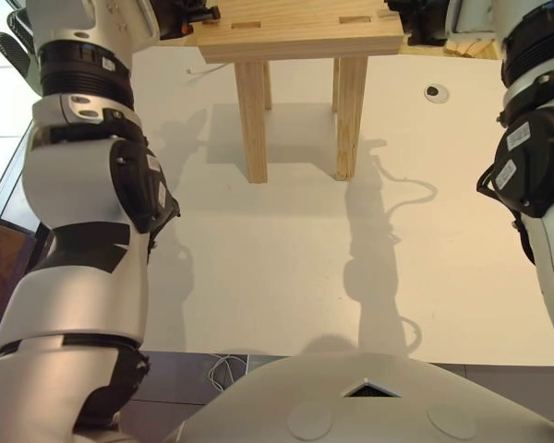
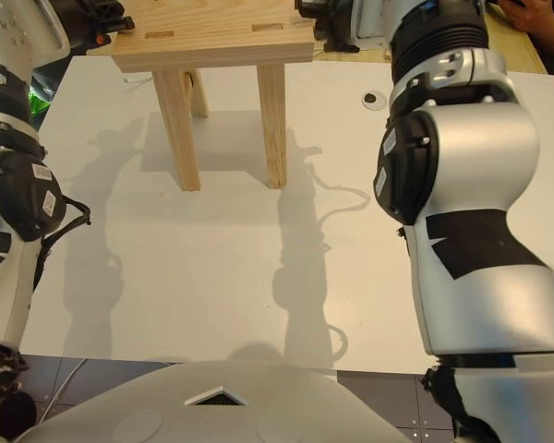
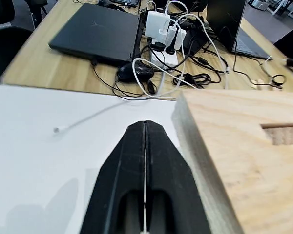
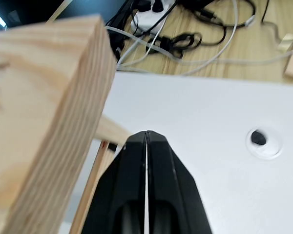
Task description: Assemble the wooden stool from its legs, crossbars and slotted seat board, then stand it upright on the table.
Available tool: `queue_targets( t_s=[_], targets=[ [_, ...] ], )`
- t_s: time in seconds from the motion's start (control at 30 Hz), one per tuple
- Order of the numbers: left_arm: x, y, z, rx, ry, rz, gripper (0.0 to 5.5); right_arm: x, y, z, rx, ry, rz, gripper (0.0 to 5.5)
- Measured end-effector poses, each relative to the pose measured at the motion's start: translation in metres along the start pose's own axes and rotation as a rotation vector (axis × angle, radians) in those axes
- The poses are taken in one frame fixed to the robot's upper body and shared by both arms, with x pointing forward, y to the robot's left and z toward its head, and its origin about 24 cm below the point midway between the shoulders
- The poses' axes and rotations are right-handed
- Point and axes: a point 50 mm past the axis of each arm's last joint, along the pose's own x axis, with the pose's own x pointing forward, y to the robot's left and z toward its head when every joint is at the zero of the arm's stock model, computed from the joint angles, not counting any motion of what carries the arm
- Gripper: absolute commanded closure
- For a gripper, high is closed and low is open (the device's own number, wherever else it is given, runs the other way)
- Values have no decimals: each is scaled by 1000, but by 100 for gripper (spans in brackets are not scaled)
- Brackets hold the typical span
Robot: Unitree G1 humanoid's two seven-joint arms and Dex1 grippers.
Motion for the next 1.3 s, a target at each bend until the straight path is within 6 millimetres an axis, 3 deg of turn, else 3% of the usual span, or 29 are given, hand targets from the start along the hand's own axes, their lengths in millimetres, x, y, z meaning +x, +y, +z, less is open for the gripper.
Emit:
queue_targets(
  t_s=[0.17, 0.3, 0.4, 0.47, 0.6, 0.7, 0.9, 1.3],
  targets=[
    [-19, 19, -5, 142, -183, 107, 550, -16, -19, 19, -167, -252, -36, 545],
    [-44, 14, 5, 240, -385, 126, 550, -31, -21, 6, -258, -446, -28, 545],
    [-75, 2, 7, 328, -585, 138, 550, -53, -28, -23, -294, -601, -56, 545],
    [-92, -9, -2, 304, -677, 140, 550, -69, -33, -50, -287, -676, -95, 545],
    [-119, -27, -49, 177, -717, 135, 550, -97, -35, -121, -143, -739, -178, 545],
    [-130, -38, -79, 114, -671, 122, 550, -108, -32, -142, -82, -766, -209, 545],
    [-129, -67, -104, 43, -599, 48, 550, -112, -33, -142, -86, -802, -231, 545],
    [-128, -67, -105, 32, -595, 55, 550, -110, -32, -137, -88, -823, -236, 545]
  ],
)
